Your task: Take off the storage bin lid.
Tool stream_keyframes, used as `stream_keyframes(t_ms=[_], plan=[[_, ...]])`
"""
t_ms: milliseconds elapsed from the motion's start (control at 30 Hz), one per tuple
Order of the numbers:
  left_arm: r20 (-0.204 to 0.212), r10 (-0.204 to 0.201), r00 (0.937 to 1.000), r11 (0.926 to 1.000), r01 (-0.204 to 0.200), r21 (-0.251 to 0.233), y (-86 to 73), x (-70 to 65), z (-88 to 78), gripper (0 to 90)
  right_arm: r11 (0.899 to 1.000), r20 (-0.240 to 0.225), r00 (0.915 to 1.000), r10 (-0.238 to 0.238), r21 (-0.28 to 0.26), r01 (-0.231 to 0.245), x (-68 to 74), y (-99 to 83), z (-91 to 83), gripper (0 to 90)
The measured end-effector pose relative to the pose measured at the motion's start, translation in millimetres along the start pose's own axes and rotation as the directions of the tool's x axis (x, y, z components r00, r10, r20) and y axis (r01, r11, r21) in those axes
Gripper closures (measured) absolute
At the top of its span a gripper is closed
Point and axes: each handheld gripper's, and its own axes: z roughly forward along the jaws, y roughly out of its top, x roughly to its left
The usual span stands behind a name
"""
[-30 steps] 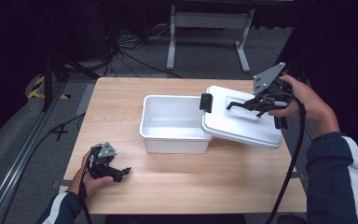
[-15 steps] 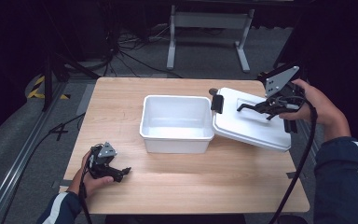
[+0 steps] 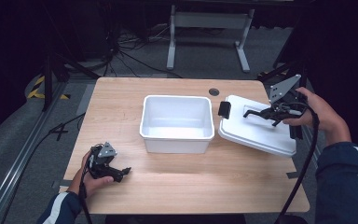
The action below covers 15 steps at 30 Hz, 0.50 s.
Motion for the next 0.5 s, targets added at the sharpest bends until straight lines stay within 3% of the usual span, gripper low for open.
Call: stream_keyframes(t_ms=[500], plan=[[-0.001, 0.0, 1.0, 1.0, 0.0, -0.001, 0.0, 0.0, 0.0, 0.6, 0.997, -0.053, 0.9972, 0.053, 0.052, -0.05, -4.6, -12.3, 51.8, 84.9]])
